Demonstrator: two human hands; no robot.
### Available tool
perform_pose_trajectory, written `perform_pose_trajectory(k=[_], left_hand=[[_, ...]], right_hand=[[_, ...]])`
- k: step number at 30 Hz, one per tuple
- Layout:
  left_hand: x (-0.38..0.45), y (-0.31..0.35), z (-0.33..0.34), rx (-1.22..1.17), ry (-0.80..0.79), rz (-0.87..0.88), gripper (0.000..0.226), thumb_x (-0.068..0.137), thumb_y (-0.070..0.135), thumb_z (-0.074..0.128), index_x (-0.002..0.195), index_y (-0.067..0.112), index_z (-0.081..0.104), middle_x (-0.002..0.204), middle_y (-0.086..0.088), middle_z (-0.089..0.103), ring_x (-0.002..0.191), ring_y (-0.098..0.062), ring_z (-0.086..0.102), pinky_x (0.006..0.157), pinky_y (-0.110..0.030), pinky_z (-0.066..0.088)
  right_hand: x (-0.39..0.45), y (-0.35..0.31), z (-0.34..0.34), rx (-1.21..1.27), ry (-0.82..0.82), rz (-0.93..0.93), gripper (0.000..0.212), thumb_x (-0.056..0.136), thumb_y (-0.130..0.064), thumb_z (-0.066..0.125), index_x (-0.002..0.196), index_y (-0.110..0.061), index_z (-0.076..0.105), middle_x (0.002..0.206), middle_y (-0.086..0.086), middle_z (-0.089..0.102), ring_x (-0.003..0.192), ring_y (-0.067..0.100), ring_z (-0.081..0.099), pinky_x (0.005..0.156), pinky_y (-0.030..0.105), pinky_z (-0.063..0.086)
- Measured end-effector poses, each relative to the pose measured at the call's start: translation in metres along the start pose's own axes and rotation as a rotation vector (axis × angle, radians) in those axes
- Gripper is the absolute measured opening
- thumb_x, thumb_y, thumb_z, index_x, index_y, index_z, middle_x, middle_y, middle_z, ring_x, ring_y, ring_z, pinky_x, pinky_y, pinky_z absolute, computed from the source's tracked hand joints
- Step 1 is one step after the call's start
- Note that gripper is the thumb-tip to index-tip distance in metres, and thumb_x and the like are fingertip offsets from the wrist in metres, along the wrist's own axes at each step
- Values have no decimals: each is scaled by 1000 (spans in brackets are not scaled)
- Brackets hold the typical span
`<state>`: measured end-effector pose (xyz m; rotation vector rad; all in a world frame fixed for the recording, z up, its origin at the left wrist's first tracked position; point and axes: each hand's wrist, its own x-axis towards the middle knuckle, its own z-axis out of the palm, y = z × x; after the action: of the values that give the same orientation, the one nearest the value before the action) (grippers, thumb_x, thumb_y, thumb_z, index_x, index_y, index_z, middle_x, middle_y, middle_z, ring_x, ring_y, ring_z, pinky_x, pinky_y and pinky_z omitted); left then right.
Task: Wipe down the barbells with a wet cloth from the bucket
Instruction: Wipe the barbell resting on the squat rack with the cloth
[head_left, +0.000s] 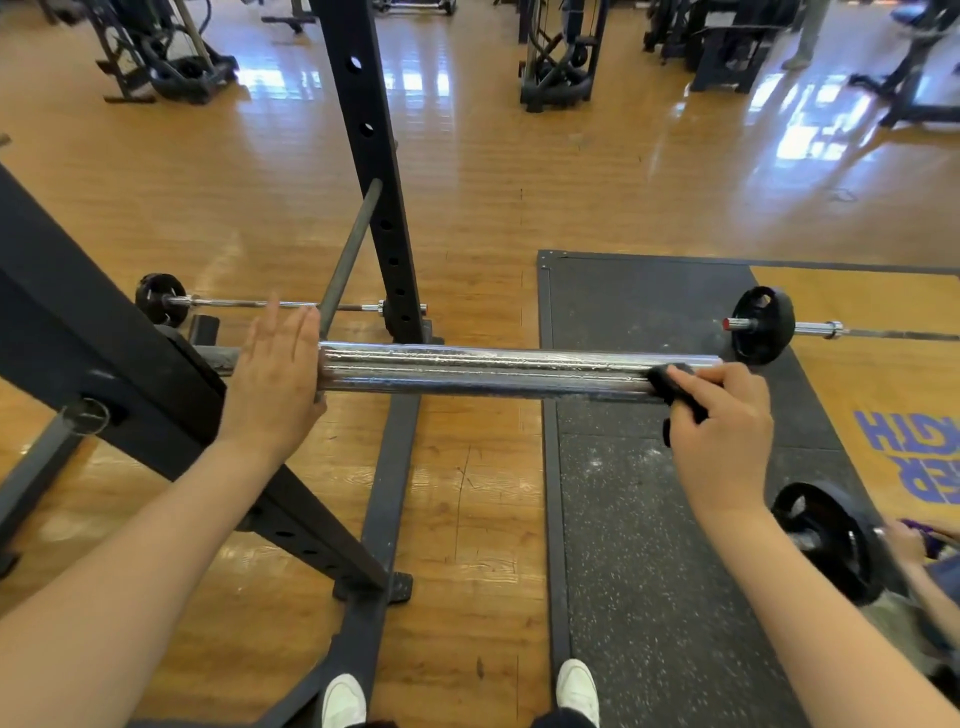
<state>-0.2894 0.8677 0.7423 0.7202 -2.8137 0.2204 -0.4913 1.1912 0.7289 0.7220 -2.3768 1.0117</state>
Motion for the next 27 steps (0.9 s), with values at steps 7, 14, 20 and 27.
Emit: perform_pose_trajectory(k=[7,14,20,27], left_hand=[[21,-6,-21,-18,-242,66,71,61,11,84,121,-2,49,127,-20,52,139,-39,26,116,-44,17],[24,-4,-33,-76,-296,34,78,68,14,81,133,2,41,141,-16,42,144,-32,12,116,-42,16],[24,-1,-36,-82,-311,35,70,70,14,79,130,4,43,138,-13,43,144,-30,14,116,-38,11],[36,1,-47,-71,-499,13,76,67,18,82,131,12,42,141,-6,41,145,-25,9,114,-39,20]], right_hand=[[-17,7,-11,-33,-85,106,24,77,12,63,97,2,72,91,16,66,88,36,59,78,25,34],[22,-3,10,-51,28,-50,22,82,1,57,98,1,71,97,15,66,91,36,56,79,35,38],[-8,8,4,-14,73,-116,27,76,10,57,98,4,70,92,16,65,89,25,47,81,25,38],[30,-14,14,-43,-16,-47,18,79,7,59,92,3,72,84,15,62,82,36,51,72,38,39]])
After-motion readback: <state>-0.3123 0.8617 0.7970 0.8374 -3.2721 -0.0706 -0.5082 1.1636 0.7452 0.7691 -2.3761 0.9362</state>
